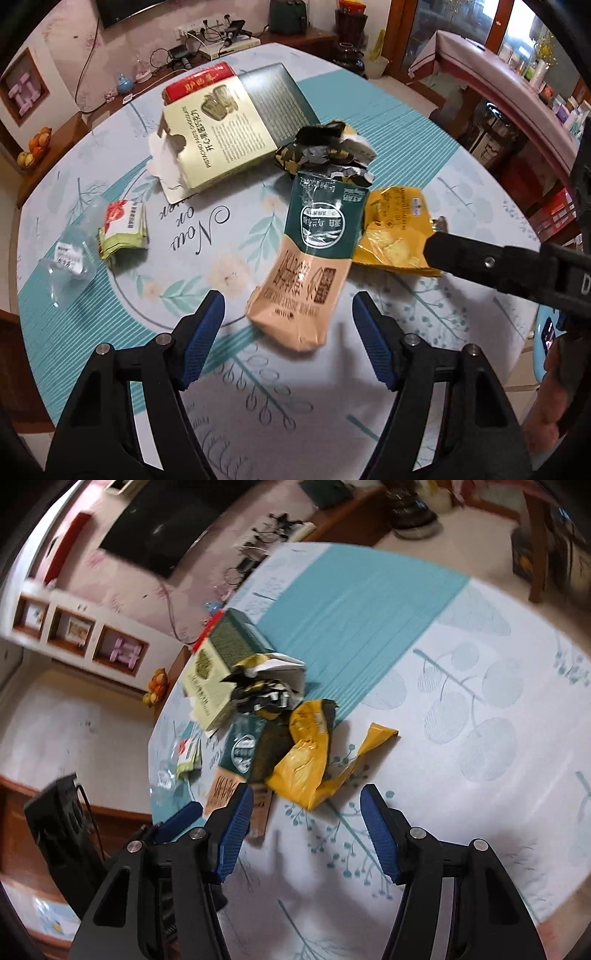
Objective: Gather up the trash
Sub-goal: 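Grasp the green-and-beige milk carton with the left tool while the right tool grasps the yellow wrapper, then carry the milk carton and yellow wrapper with both tools over the bin, then open the left tool dropping the carton while the right tool drops the wrapper into the bin, then move both open tools back over the table toward the remaining trash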
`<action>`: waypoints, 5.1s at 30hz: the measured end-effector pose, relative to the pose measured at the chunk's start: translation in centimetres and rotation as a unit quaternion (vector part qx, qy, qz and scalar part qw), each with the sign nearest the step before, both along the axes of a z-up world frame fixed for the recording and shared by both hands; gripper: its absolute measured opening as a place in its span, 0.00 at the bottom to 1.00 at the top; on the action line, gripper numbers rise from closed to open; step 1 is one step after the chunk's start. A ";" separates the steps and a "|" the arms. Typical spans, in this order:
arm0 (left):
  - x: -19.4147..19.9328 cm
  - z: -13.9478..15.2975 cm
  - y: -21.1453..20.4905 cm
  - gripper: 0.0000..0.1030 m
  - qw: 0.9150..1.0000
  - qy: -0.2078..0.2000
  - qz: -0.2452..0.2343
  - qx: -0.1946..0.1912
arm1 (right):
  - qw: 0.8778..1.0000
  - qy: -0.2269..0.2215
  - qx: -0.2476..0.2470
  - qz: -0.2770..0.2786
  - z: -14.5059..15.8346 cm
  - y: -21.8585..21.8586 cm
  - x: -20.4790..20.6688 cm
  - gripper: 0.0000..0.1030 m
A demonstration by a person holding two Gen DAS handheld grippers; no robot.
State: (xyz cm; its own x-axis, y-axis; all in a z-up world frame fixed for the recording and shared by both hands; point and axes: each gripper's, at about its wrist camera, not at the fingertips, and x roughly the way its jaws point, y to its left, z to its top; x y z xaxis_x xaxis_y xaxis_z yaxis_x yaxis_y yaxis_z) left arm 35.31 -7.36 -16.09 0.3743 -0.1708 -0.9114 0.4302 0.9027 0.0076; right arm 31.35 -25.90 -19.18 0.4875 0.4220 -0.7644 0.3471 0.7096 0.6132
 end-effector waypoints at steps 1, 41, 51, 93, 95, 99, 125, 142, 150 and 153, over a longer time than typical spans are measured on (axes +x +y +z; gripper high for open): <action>0.4 -0.3 -0.1 0.67 1.000 0.002 0.000 0.002 | 1.000 0.004 0.008 -0.005 -0.5 0.0 0.3 0.59; -14.6 4.8 3.8 0.45 0.988 -0.009 0.063 -0.141 | 0.995 -0.089 -0.018 0.044 3.3 2.9 -12.6 0.08; -26.8 5.3 2.4 0.45 0.987 -0.018 0.033 -0.159 | 0.993 -0.093 -0.058 0.048 4.3 1.3 -25.7 0.08; -31.7 -27.1 -8.2 0.46 0.975 0.202 -0.052 0.081 | 0.986 0.157 -0.047 0.004 -30.9 -5.2 -35.0 0.08; -31.2 -28.6 -8.5 0.46 0.972 0.209 -0.052 0.092 | 0.985 0.162 -0.051 0.002 -31.9 -5.3 -34.5 0.08; -30.4 -30.7 -8.8 0.46 0.969 0.213 -0.056 0.108 | 0.984 0.172 -0.044 0.003 -33.8 -5.5 -33.8 0.08; -29.7 -31.2 -8.2 0.72 0.971 0.210 -0.037 0.108 | 0.982 0.173 -0.071 0.029 -35.9 -3.8 -32.2 0.35; -33.1 -16.9 -5.8 0.72 0.988 0.142 -0.054 0.036 | 0.986 0.131 -0.087 0.050 -26.5 -2.0 -35.3 0.44; -34.3 -8.9 -2.1 0.71 0.996 0.090 -0.024 -0.016 | 0.987 0.080 -0.119 0.068 -18.3 -0.1 -36.6 0.47; -34.5 -6.8 -0.8 0.72 0.996 0.079 -0.017 -0.028 | 0.984 0.055 -0.144 0.091 -15.3 1.0 -36.2 0.47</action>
State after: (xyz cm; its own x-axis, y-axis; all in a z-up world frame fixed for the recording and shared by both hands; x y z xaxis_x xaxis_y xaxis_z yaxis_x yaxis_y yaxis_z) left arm 0.84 -8.11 -22.92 0.2192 -0.2338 -0.9472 0.4529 0.8843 -0.1135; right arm -4.82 -24.86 -34.46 0.3307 0.2525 -0.9093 0.2508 0.9054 0.3426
